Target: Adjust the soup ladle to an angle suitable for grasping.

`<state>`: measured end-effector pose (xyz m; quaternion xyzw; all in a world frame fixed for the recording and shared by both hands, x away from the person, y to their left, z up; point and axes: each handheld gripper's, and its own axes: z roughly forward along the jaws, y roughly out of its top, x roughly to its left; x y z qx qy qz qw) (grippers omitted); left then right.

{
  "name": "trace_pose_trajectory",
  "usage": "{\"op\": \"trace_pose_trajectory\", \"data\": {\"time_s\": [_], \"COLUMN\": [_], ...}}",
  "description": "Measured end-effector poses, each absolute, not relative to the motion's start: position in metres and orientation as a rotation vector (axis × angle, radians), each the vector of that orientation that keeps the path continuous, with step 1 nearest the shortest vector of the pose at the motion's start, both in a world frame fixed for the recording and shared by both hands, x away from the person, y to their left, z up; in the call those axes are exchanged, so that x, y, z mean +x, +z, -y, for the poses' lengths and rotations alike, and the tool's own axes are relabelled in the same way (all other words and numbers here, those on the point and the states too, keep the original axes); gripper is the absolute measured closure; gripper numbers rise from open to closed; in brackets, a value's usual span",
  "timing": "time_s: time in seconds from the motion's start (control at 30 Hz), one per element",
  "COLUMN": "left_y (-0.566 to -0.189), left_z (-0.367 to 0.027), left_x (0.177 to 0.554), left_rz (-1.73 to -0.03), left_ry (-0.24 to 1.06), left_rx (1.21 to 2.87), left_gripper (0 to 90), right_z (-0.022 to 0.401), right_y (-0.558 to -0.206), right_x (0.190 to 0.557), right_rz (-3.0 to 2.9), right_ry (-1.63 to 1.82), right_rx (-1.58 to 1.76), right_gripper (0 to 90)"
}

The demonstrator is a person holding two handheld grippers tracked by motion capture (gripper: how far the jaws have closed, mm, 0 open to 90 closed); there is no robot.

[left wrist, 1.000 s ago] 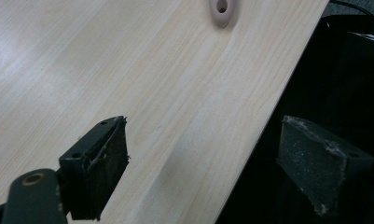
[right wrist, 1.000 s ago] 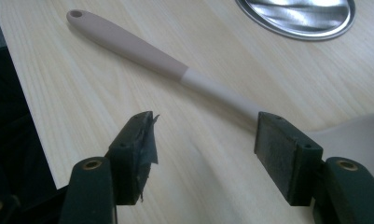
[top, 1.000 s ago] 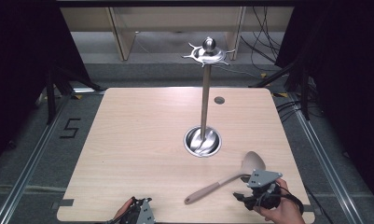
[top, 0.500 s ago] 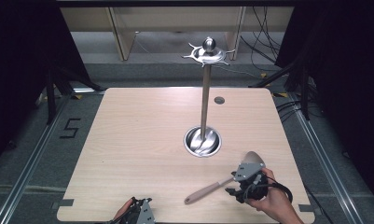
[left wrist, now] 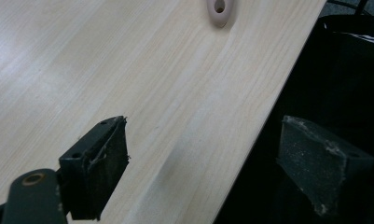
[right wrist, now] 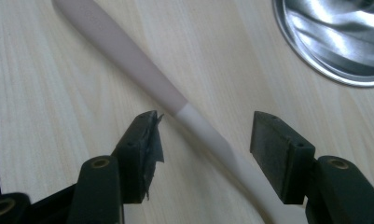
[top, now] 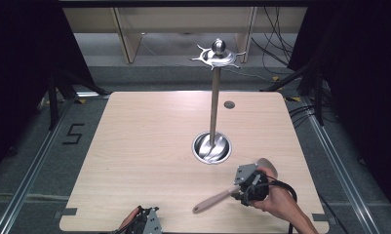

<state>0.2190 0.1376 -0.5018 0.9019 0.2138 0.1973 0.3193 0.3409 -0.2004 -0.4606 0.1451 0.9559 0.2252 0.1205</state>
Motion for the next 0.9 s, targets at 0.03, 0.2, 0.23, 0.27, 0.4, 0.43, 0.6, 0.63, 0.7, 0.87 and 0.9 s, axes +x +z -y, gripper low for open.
{"op": "trace_pose_trajectory", "data": {"time_s": [0.03,0.2,0.23,0.27,0.4,0.43,0.6,0.63,0.7,0.87,0.9], "left_y": [-0.501,-0.500,-0.501,-0.501,-0.502,-0.501,-0.501,-0.501,-0.501,-0.501,-0.501], "left_z": [-0.138,-0.140,-0.140,-0.139,-0.138,-0.138,-0.138,-0.138,-0.138,-0.138,-0.138], "left_x": [0.219,0.220,0.220,0.220,0.219,0.219,0.219,0.219,0.220,0.220,0.219], "left_rz": [-0.565,-0.574,-0.574,-0.571,-0.564,-0.563,-0.563,-0.561,-0.555,-0.555,-0.560], "left_ry": [0.527,0.525,0.522,0.524,0.521,0.519,0.520,0.520,0.506,0.512,0.523], "left_rx": [2.367,2.365,2.362,2.366,2.368,2.367,2.366,2.366,2.366,2.367,2.368], "left_gripper": [15.3,15.3,15.3,15.2,15.3,15.3,15.3,15.2,15.2,15.2,15.2], "right_z": [0.200,0.196,0.196,0.195,0.193,0.192,0.188,0.187,0.185,0.183,0.182], "right_y": [-0.461,-0.465,-0.466,-0.466,-0.468,-0.468,-0.469,-0.471,-0.473,-0.474,-0.474], "right_x": [0.342,0.346,0.347,0.347,0.350,0.350,0.352,0.355,0.357,0.358,0.357], "right_rz": [-2.810,-2.851,-2.854,-2.861,-2.878,-2.884,-2.919,-2.925,-2.946,-2.952,-2.954], "right_ry": [0.656,0.628,0.627,0.623,0.595,0.588,0.546,0.555,0.555,0.539,0.524], "right_rx": [0.419,0.393,0.381,0.387,0.366,0.370,0.379,0.307,0.297,0.290,0.303], "right_gripper": [43.0,44.7,44.9,45.1,46.4,46.3,47.6,47.7,48.4,49.0,49.1]}}
